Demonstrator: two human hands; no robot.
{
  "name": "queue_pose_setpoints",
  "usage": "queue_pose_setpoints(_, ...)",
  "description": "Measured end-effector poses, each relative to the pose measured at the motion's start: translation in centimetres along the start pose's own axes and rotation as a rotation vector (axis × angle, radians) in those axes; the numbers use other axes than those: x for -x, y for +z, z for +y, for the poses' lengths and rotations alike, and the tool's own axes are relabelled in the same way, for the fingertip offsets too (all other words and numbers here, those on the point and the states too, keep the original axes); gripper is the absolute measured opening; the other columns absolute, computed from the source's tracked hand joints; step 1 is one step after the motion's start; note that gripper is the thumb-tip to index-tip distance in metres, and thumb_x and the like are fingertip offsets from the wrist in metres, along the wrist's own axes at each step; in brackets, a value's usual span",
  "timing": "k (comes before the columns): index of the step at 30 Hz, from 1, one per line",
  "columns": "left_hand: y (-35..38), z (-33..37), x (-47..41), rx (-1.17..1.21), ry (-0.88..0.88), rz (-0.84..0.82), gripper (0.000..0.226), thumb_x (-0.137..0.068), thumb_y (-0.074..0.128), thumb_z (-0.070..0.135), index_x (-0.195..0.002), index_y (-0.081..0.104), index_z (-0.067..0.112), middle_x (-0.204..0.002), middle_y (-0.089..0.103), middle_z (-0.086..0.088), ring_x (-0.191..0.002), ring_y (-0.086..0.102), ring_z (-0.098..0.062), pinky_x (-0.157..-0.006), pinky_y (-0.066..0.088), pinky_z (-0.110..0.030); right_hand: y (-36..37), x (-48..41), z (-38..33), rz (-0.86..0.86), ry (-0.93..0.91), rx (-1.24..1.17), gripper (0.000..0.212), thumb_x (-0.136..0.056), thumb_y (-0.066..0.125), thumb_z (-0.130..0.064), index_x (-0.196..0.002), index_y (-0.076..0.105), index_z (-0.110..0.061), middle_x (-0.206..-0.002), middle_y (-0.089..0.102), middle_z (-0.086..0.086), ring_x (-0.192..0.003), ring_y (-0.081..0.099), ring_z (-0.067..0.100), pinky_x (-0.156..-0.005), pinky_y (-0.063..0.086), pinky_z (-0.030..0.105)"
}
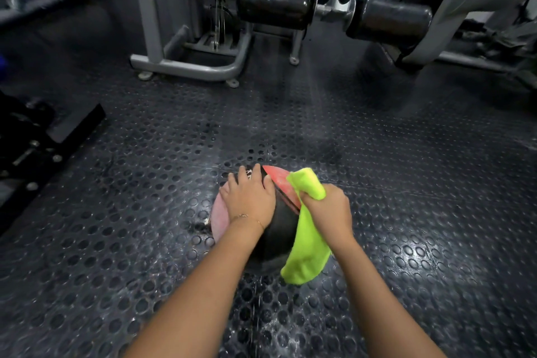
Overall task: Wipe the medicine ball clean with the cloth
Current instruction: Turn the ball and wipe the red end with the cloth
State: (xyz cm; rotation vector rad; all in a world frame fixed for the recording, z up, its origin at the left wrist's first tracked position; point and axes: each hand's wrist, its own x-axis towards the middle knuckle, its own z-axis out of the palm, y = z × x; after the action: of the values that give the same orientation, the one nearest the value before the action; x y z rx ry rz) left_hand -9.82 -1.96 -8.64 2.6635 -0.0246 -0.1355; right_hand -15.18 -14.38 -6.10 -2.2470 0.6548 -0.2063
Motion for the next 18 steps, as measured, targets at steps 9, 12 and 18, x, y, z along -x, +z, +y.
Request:
queue_pose_setpoints(9,0.7,-0.5,-0.5,-0.018,0.124,0.047,0.047,-0.1,0.024,0.035,-0.145,0.031,0.025,-0.153,0.031,-0.003,-0.142,0.023,-0.024,-0.116,0.018,-0.043,0.0,-0.3,0.9,-0.007,0.005,0.08,0.026,-0.079,0.062,-0.035,-0.065,0.053,-0.015,-0.073,0.058,0.007,-0.077,0.058,0.033,-0.062,0.038,0.033)
queue_pose_setpoints(12,0.7,-0.7,-0.5,-0.003,0.141,0.038,0.046,-0.1,0.023,0.033,-0.145,0.032,0.026,-0.153,0.031,-0.002,-0.142,0.023,-0.022,-0.117,0.017,-0.042,-0.3,-0.6,1.1,0.072,0.055,0.138,0.025,-0.081,0.059,-0.034,-0.07,0.056,-0.012,-0.08,0.061,0.01,-0.083,0.059,0.035,-0.065,0.04,0.035)
queue_pose_setpoints(18,0.6,-0.9,-1.4,0.077,0.127,0.036,0.046,-0.101,0.024,0.027,-0.145,0.032,0.019,-0.153,0.031,0.0,-0.142,0.024,-0.019,-0.118,0.015,-0.037,0.9,1.7,-0.4,0.02,-0.163,0.15,0.023,-0.081,0.063,-0.035,-0.077,0.057,-0.013,-0.087,0.058,0.007,-0.084,0.056,0.029,-0.066,0.039,0.034)
